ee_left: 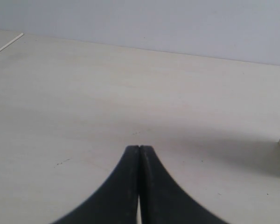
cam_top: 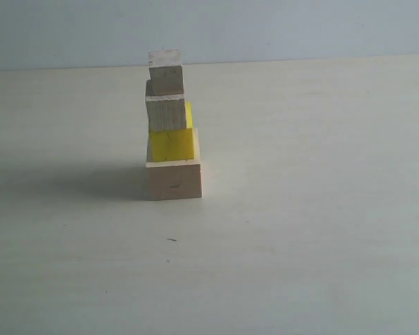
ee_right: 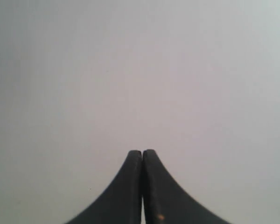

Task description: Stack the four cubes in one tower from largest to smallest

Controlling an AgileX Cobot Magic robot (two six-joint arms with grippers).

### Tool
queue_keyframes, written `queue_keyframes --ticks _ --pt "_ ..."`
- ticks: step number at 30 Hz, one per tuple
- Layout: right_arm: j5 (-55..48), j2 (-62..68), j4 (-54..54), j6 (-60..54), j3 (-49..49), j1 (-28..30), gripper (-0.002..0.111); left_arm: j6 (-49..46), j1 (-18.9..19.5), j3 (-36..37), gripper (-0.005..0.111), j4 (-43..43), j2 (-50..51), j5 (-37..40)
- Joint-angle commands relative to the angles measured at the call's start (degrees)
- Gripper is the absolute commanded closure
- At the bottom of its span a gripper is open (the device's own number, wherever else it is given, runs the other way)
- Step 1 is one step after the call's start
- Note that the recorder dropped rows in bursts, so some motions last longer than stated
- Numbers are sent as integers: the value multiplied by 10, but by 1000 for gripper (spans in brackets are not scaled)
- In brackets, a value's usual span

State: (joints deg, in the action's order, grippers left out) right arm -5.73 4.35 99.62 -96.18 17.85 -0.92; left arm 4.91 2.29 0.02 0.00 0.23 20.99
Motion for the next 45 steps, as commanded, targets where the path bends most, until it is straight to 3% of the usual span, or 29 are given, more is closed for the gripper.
queue_keyframes --ticks 1,6,8,10,14,17,19,30,45 --pt "12 2 3 3 -3 4 108 -3 -2 0 107 -8 -2 -7" --pt "9 2 -1 36 -3 4 108 -3 -2 0 107 -8 -2 -7" --pt "4 2 -78 109 -3 4 108 -3 -2 0 107 -8 -2 -7" --pt "-16 2 -262 242 -3 4 108 -3 -2 0 107 -8 -2 -7" --pt "-89 2 -673 614 -4 4 108 -3 -2 0 107 -8 -2 -7" --pt "-90 0 -856 826 -19 4 108 -3 -2 0 107 -8 -2 -7" --pt "-90 -9 -924 899 -34 4 108 -3 -2 0 107 -8 -2 -7" --pt "-139 -43 -943 913 -128 4 108 -3 -2 0 107 -8 -2 -7" --pt "-137 -43 -941 913 -178 4 108 -3 -2 0 107 -8 -2 -7"
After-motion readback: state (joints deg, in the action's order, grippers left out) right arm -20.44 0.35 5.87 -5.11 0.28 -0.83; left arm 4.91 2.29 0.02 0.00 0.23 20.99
